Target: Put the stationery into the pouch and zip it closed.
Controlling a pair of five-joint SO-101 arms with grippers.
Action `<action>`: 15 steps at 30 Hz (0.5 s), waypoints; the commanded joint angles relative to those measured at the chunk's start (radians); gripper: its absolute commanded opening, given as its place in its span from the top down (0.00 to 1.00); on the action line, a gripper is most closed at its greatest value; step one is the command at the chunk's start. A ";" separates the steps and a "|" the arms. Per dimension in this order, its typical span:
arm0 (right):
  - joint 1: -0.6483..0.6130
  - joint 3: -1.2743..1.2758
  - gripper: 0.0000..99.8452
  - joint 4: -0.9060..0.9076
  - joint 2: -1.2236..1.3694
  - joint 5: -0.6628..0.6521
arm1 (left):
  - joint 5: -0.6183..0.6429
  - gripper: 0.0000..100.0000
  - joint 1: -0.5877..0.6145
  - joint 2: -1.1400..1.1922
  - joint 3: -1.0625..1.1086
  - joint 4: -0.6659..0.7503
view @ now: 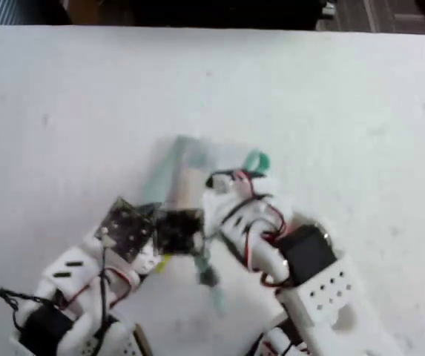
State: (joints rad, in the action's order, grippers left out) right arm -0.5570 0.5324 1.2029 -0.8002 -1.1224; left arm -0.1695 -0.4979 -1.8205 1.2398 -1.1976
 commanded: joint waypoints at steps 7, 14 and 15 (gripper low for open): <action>0.028 -0.129 0.98 -0.056 0.047 0.239 | 0.161 0.80 0.194 -0.012 -0.104 0.054; 0.027 -0.204 0.98 0.005 0.047 0.259 | 0.265 0.80 0.314 -0.012 -0.155 0.074; 0.027 -0.204 0.98 0.007 0.047 0.259 | 0.265 0.80 0.321 -0.012 -0.152 0.091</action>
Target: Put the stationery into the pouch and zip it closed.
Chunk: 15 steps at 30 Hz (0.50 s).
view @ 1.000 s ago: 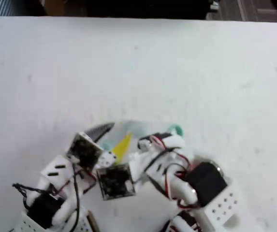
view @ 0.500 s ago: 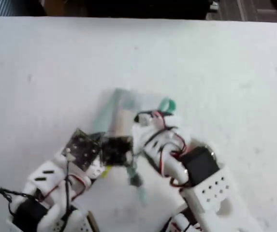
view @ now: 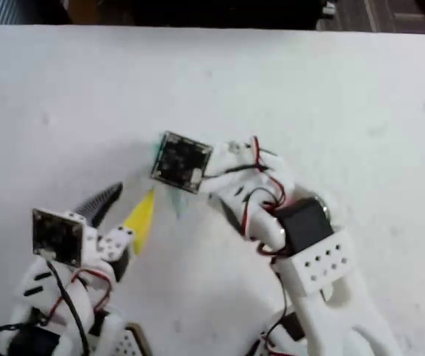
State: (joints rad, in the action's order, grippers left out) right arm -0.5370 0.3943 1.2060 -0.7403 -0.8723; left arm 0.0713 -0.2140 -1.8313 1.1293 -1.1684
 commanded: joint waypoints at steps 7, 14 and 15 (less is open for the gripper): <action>-0.018 -0.069 0.98 0.047 -0.016 0.006 | 0.026 0.80 0.085 -0.001 0.077 0.269; -0.036 -0.132 0.98 0.113 -0.016 -0.046 | 0.018 0.80 0.137 -0.001 0.144 0.333; -0.036 -0.155 0.98 0.125 -0.016 -0.046 | 0.018 0.80 0.157 -0.001 0.140 0.333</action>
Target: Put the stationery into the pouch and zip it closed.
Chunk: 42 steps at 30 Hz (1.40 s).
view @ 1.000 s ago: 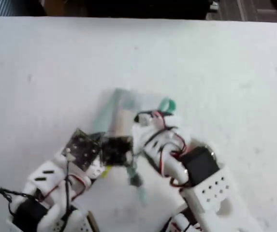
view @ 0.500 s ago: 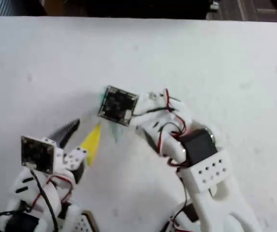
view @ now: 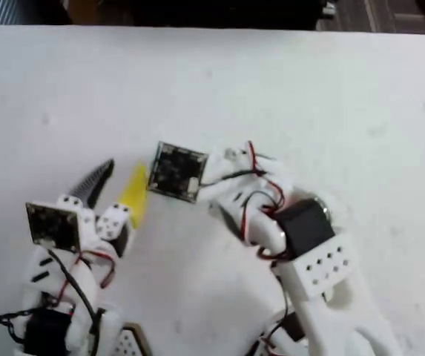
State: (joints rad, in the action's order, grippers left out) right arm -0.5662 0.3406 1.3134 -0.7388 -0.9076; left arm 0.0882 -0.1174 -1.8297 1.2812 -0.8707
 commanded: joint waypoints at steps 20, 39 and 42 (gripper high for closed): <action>-0.105 -0.253 0.98 0.148 -0.015 -0.021 | 0.003 0.80 -0.131 -0.001 -0.080 -0.101; -0.189 -0.318 0.98 0.384 -0.016 -0.304 | -0.204 0.70 -0.252 -0.002 -0.137 -0.273; -0.194 -0.347 0.98 0.384 -0.007 -0.330 | -0.198 0.69 -0.262 -0.002 -0.137 -0.275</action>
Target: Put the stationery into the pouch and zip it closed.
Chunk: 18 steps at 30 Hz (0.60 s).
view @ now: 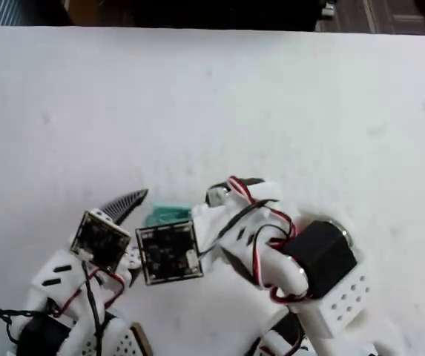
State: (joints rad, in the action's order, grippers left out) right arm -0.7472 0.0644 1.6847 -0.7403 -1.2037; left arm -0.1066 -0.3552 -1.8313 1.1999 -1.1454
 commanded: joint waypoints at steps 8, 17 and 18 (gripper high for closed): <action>-0.061 -0.071 0.98 0.013 -0.005 -0.049 | 0.049 0.70 -0.134 -0.001 -0.077 0.002; -0.093 -0.069 0.98 -0.015 -0.004 -0.006 | 0.083 0.80 -0.157 -0.001 -0.077 -0.012; -0.091 -0.069 0.98 -0.019 -0.004 0.012 | 0.083 0.84 -0.157 -0.001 -0.077 -0.012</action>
State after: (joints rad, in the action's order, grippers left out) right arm -0.8224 0.0445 1.6909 -0.7403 -1.2298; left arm -0.0330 -0.4826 -1.8313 1.1722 -1.1546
